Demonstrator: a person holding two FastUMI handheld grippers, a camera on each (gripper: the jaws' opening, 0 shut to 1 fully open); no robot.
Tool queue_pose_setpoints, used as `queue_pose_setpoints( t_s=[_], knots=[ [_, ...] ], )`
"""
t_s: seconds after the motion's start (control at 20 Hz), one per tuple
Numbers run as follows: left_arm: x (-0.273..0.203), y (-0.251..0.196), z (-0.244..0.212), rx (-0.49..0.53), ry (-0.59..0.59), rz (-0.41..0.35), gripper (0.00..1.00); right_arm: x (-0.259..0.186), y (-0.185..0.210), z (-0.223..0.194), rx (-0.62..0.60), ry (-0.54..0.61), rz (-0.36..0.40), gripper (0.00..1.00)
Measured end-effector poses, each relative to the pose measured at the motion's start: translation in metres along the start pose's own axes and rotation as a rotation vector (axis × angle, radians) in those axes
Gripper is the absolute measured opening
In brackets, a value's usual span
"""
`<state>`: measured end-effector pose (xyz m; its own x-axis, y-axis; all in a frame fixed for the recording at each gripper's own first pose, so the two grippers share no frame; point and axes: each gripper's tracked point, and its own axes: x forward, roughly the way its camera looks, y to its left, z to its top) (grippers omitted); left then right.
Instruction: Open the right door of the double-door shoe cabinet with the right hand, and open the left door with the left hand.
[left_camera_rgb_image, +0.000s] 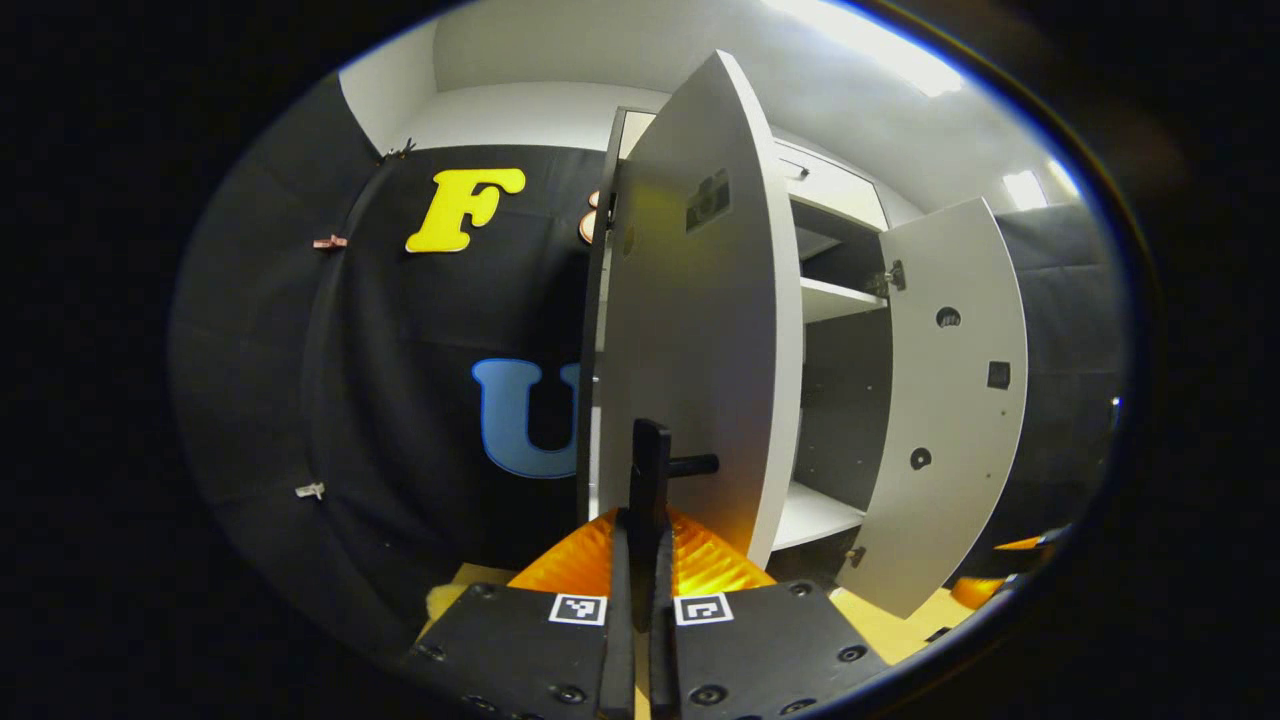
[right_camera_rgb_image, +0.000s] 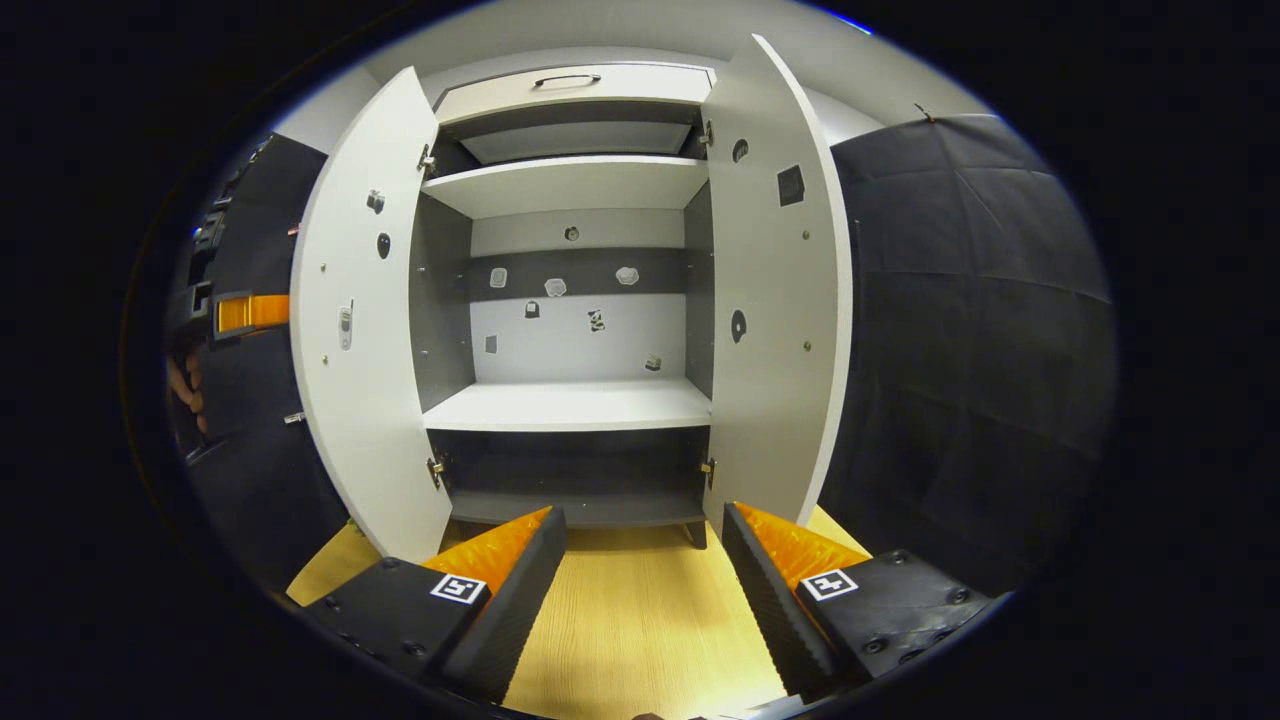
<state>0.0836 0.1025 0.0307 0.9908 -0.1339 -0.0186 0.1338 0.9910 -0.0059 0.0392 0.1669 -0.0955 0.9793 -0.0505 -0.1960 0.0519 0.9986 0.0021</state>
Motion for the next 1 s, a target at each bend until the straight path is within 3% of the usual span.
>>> queue_pose_setpoints(
  t_s=[0.2,0.3,0.5,0.65,0.8,1.0],
  knots=[
    [-0.002,0.042,-0.002,0.01,-0.001,0.085,0.05,0.001,-0.006,0.005,-0.012,-0.007,-0.012,0.98],
    [-0.008,0.031,-0.004,-0.052,0.011,0.025,0.05,0.002,-0.009,0.008,-0.016,-0.006,-0.013,0.98],
    [-0.014,0.035,-0.001,0.006,0.017,0.062,0.05,0.008,-0.013,0.014,-0.02,0.003,-0.022,0.98],
    [-0.023,0.033,0.001,-0.02,0.03,0.056,0.05,0.014,-0.011,0.026,-0.012,-0.006,-0.02,0.98],
    [-0.064,0.013,-0.006,-0.074,0.026,0.047,0.05,0.022,-0.014,0.037,-0.019,-0.021,0.0,0.98],
    [-0.078,-0.025,-0.01,-0.146,0.017,0.041,0.05,0.036,-0.02,0.05,-0.009,-0.044,0.048,0.98]
  ],
)
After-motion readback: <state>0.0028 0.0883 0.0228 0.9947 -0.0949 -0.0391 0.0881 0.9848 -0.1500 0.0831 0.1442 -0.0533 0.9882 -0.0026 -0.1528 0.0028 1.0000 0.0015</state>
